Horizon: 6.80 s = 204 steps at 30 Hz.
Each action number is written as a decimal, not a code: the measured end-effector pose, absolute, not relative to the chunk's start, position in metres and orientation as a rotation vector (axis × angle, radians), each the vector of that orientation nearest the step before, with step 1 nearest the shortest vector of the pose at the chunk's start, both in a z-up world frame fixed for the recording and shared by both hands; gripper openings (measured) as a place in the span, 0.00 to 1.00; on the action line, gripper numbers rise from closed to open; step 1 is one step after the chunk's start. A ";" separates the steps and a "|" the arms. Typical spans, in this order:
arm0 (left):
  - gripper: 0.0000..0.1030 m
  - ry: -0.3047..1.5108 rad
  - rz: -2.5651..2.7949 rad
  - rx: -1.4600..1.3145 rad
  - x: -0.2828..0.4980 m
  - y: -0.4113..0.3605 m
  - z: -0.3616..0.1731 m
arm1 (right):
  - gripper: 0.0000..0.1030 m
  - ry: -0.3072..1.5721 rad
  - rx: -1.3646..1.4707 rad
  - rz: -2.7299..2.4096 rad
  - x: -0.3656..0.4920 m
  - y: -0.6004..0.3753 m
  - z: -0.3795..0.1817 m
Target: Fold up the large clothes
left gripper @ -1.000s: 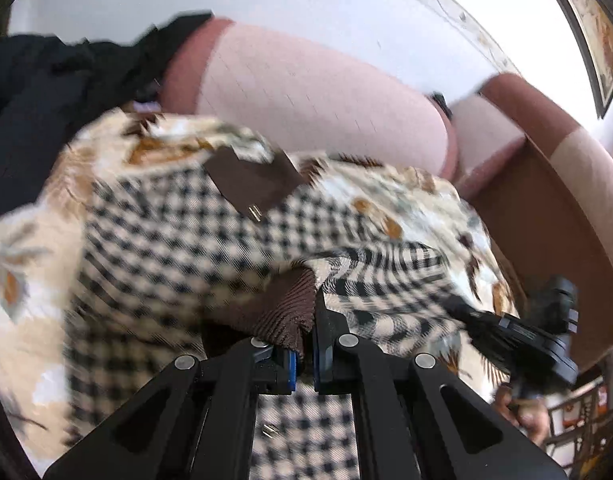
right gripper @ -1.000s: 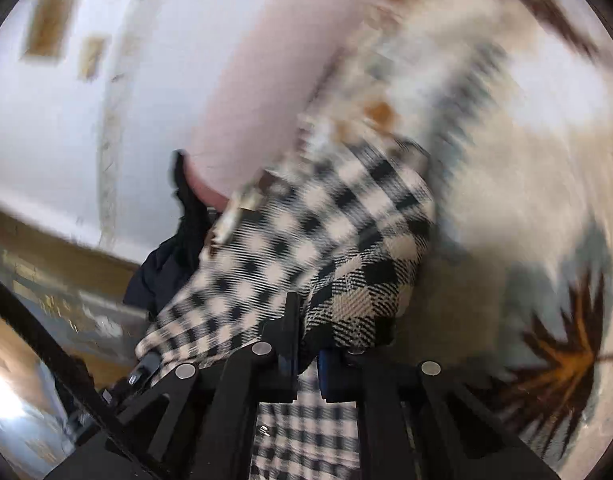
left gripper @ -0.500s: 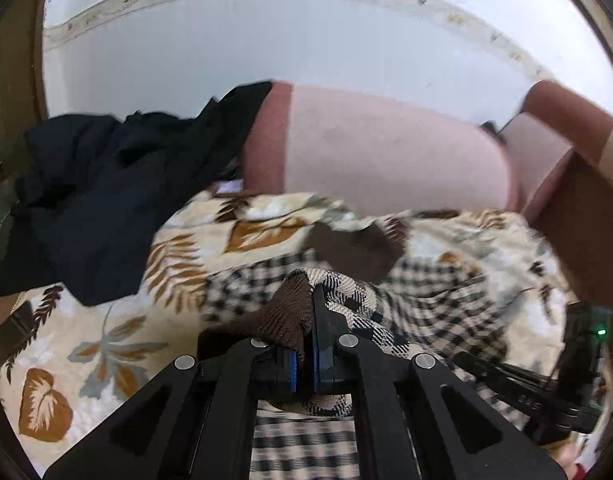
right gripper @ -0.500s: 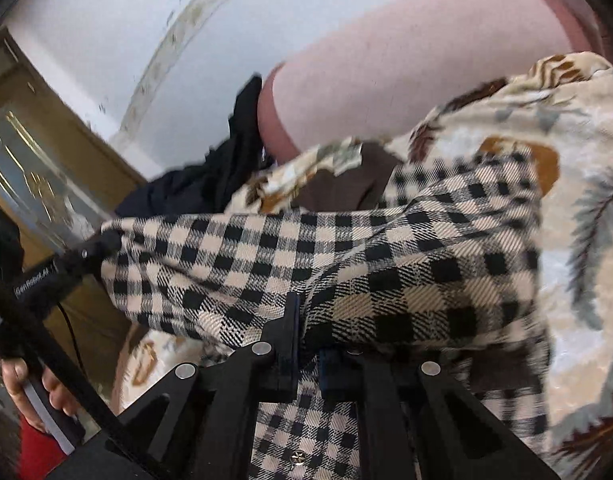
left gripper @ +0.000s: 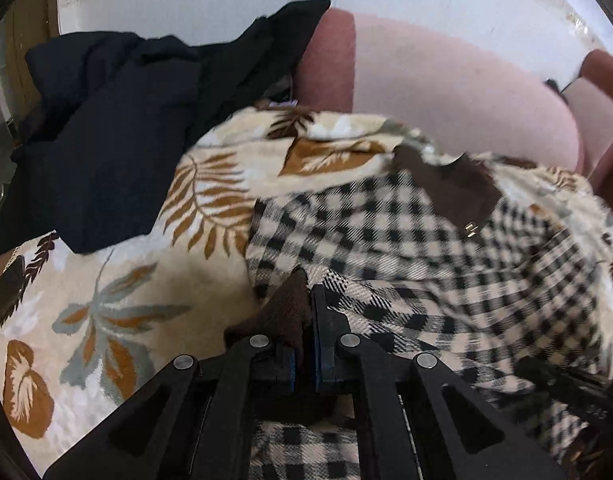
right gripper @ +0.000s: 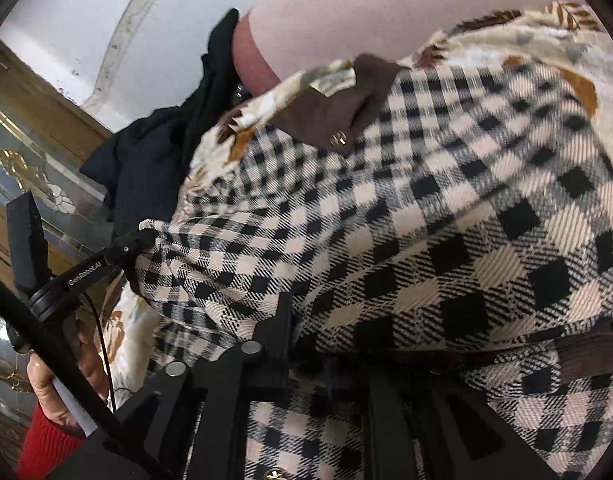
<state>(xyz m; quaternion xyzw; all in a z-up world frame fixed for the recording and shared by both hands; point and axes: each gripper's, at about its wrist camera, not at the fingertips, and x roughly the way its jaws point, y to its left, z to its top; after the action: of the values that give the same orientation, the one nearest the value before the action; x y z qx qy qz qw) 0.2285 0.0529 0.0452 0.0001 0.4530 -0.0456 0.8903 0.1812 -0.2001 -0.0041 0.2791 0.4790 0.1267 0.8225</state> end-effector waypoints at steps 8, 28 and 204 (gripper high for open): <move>0.40 1.019 0.009 -0.012 0.238 0.074 0.014 | 0.44 1.044 0.631 0.252 0.187 -0.210 -0.012; 0.56 0.963 -0.097 -0.391 0.174 0.133 0.038 | 0.46 0.875 0.630 0.132 0.131 -0.300 0.070; 0.54 1.212 -0.472 -0.596 -0.005 0.119 -0.005 | 0.55 1.013 0.919 0.095 -0.054 -0.342 -0.011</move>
<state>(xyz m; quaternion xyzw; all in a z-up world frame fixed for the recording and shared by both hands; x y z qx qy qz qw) -0.0051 0.1194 -0.0048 -0.2732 0.5557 -0.2165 0.7548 -0.0538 -0.3423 -0.0112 0.4243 0.4677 0.0440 0.7741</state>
